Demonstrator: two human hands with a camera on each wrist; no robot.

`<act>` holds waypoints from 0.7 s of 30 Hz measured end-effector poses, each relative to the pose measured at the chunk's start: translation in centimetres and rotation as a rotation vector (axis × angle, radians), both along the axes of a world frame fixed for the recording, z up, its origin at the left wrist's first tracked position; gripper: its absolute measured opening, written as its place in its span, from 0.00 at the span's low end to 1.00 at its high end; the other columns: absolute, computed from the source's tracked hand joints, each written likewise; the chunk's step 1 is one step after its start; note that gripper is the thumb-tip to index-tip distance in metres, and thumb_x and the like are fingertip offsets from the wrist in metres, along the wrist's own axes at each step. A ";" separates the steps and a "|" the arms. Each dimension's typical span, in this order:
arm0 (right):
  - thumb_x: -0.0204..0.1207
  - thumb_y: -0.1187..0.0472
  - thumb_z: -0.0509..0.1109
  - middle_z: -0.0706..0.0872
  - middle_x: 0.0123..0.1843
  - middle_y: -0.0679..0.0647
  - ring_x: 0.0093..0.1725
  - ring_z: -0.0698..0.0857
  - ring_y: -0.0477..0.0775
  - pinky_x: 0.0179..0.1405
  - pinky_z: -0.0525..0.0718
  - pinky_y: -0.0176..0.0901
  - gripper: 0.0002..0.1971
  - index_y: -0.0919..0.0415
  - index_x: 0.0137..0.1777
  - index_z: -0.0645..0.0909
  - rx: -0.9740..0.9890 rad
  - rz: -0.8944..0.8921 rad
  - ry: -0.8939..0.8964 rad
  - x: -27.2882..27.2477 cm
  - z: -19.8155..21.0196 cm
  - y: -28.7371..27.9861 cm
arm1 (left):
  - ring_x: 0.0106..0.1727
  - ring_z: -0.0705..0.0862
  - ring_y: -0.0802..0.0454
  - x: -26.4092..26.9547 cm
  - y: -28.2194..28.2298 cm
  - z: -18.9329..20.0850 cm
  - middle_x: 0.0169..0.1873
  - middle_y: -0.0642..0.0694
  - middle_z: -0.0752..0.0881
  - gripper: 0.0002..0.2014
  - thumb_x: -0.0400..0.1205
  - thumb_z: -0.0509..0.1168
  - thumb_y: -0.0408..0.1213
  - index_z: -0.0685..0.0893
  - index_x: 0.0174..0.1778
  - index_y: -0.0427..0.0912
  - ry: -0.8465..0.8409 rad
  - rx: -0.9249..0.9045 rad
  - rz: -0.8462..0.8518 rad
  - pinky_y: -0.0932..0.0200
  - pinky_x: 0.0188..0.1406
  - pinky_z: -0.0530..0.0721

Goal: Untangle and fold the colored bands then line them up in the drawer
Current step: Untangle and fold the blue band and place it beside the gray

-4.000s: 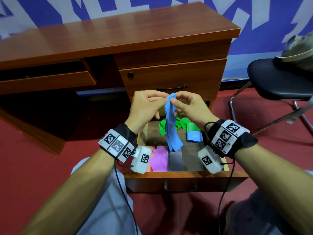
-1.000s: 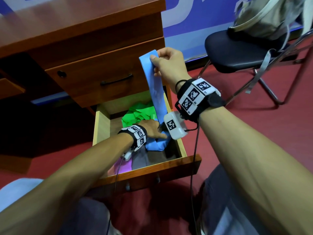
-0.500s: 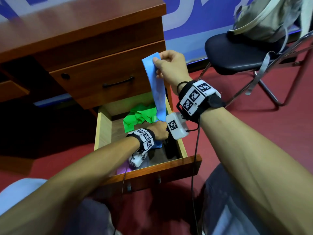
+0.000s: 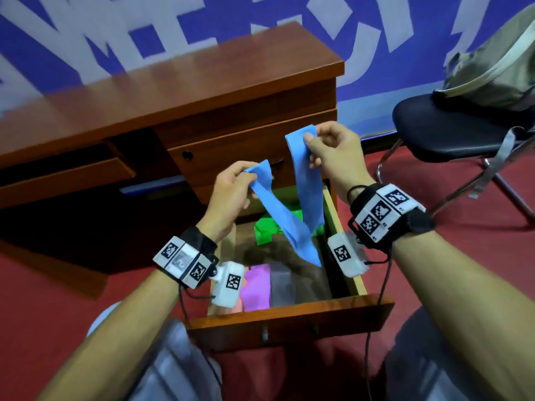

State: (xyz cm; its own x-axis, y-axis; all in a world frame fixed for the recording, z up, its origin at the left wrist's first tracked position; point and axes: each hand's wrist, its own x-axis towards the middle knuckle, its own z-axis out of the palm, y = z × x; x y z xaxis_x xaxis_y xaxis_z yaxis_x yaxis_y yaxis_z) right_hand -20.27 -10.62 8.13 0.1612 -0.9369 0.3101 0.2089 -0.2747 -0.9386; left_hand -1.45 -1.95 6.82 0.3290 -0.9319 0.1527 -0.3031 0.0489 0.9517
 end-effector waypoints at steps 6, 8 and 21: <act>0.82 0.71 0.70 0.79 0.31 0.57 0.23 0.78 0.42 0.25 0.76 0.30 0.03 0.66 0.48 0.78 -0.009 0.115 0.089 2.7 -1.1 2.3 | 0.27 0.67 0.49 1.5 2.0 0.8 0.34 0.36 0.76 0.11 0.82 0.59 0.32 0.87 0.50 0.42 0.051 -0.015 0.001 0.58 0.22 0.57; 0.82 0.71 0.70 0.80 0.32 0.58 0.23 0.78 0.42 0.25 0.76 0.30 0.02 0.68 0.49 0.79 -0.004 0.132 0.109 3.4 -1.6 2.8 | 0.28 0.67 0.48 2.0 2.2 0.6 0.35 0.35 0.78 0.14 0.77 0.57 0.36 0.87 0.49 0.38 0.083 -0.008 0.021 0.61 0.22 0.58; 0.82 0.68 0.71 0.82 0.34 0.59 0.27 0.79 0.51 0.25 0.76 0.35 0.02 0.65 0.49 0.81 0.081 0.155 0.089 7.3 -3.8 3.6 | 0.29 0.77 0.66 4.2 3.2 0.2 0.28 0.63 0.82 0.12 0.90 0.61 0.39 0.88 0.44 0.49 -0.105 -0.075 -0.013 0.63 0.28 0.74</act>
